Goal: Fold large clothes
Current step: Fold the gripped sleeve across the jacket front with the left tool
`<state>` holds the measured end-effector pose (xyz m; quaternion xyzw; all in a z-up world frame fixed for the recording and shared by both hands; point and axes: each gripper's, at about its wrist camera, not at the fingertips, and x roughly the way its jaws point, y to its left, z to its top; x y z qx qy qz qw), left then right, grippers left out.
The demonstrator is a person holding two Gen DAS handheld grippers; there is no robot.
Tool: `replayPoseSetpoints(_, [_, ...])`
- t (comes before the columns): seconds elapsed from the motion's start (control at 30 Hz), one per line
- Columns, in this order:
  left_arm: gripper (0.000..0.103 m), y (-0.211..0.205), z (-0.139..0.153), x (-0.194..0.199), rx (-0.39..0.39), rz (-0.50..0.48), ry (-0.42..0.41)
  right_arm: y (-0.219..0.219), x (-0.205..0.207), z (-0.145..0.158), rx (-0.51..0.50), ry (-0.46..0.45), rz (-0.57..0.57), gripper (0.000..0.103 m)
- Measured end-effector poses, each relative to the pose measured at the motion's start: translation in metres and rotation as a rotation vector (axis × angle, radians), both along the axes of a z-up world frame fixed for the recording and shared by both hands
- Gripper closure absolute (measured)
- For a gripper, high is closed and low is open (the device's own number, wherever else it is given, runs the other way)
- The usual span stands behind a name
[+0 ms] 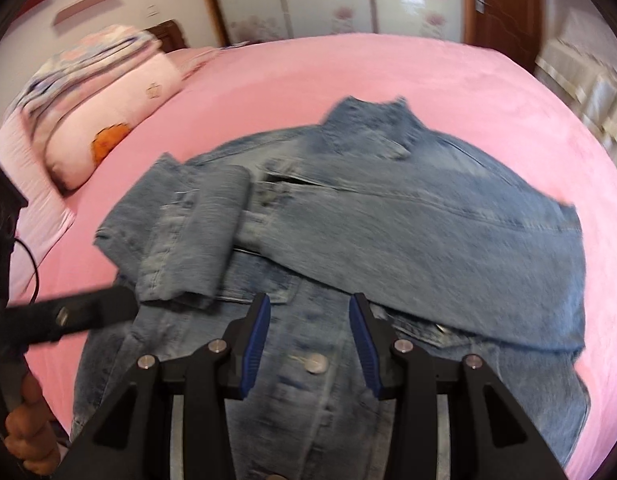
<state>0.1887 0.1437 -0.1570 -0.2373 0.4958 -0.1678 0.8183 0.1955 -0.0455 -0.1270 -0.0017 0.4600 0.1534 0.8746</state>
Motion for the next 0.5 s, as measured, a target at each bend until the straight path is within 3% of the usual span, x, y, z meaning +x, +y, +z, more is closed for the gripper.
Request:
replayPoseSetpoints(0.33, [0.033,0.081,0.002,-0.047,0.281,0.283,0.019,0.09,0.003,0.017,-0.054,-0.065,0.283,0.061])
replayPoseSetpoints(0.4, [0.033,0.094,-0.005,-0.05,0.291,0.324,0.047,0.114,-0.002,0.013,-0.075,-0.072,0.377,0.055])
replayPoseSetpoints(0.47, [0.033,0.108,-0.011,-0.054,0.273,0.367,0.082,0.132,-0.009,0.008,-0.12,-0.1,0.441,0.041])
replayPoseSetpoints(0.5, [0.033,0.117,-0.016,-0.056,0.266,0.397,0.109,0.143,-0.014,0.003,-0.163,-0.126,0.482,0.04])
